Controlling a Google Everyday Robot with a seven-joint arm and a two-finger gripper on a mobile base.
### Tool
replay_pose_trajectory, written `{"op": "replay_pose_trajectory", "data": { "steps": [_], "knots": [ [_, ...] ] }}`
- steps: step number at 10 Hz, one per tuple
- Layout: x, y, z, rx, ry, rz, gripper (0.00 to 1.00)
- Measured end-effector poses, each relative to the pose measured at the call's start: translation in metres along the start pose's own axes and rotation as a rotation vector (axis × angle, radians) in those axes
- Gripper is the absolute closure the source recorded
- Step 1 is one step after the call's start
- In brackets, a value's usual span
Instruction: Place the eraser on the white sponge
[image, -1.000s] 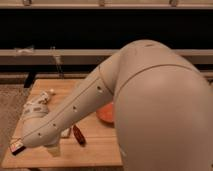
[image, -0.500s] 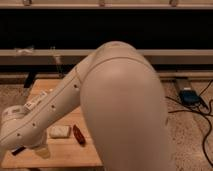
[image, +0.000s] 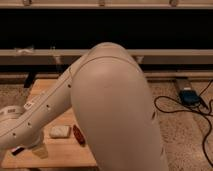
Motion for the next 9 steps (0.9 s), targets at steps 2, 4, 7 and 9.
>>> {"op": "replay_pose_trajectory", "data": {
  "steps": [2, 4, 7, 9],
  "knots": [
    [0.000, 0.000, 0.000, 0.000, 0.000, 0.000, 0.20],
    [-0.007, -0.003, -0.002, 0.009, -0.004, -0.031, 0.20],
    [-0.048, -0.022, 0.001, 0.014, -0.019, -0.121, 0.20],
    [-0.076, -0.042, 0.013, -0.001, -0.045, -0.188, 0.20]
  ]
}}
